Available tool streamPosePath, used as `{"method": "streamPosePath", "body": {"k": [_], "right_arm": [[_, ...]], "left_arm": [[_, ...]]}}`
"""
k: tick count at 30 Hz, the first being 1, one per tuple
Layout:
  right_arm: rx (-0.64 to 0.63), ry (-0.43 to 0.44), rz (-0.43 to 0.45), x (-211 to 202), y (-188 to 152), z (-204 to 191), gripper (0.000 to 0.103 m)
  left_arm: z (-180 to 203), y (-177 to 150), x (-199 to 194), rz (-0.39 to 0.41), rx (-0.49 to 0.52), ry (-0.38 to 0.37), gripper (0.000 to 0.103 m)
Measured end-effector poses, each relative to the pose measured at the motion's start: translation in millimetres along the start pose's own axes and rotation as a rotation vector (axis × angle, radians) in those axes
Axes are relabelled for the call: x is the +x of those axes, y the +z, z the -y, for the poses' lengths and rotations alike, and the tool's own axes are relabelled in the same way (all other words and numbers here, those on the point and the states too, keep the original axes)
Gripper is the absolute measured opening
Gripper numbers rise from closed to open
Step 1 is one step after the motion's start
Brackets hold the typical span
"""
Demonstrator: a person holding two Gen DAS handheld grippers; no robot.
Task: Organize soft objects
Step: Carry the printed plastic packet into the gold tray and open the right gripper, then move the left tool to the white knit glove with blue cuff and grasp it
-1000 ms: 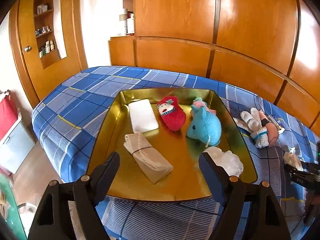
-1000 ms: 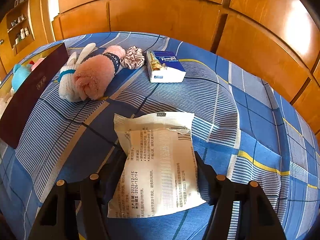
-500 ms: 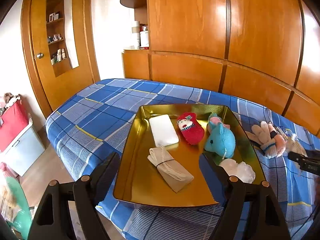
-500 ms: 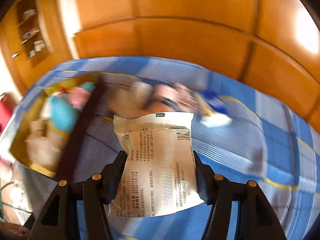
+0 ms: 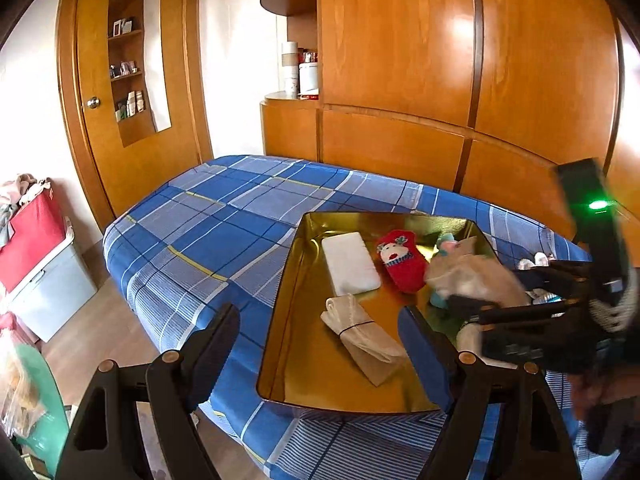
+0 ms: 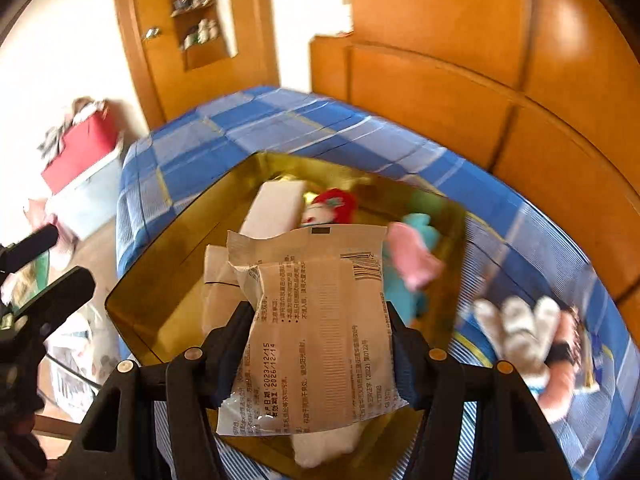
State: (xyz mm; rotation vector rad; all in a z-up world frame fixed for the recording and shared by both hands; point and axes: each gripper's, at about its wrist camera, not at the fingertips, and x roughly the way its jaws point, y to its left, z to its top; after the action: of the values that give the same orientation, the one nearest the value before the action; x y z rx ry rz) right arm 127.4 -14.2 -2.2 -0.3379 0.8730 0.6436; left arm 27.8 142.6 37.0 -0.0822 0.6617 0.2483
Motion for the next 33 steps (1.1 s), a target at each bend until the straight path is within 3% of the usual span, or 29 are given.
{"method": "streamPosePath", "body": {"k": [5,14,23,33], "right_arm": [[-0.024,-0.017,-0.08,42,9,-12,0.063],[-0.013,0.005,-0.163,73,5,-19,0.065],[0.057,0.02,-0.039,35,2,-3,0.069],[0.165,-0.089,0.111,-41,-35,50,0.069]], "left_arm": [[-8,-3,6,-0.021,-0.017,0.001,0.082],[-29,-9,17,-0.054,-0.071,0.027,0.082],[-24,-11,17,-0.058,-0.053,0.024,0.082],[-7,-7,12,-0.053,-0.009,-0.003,0.082]]}}
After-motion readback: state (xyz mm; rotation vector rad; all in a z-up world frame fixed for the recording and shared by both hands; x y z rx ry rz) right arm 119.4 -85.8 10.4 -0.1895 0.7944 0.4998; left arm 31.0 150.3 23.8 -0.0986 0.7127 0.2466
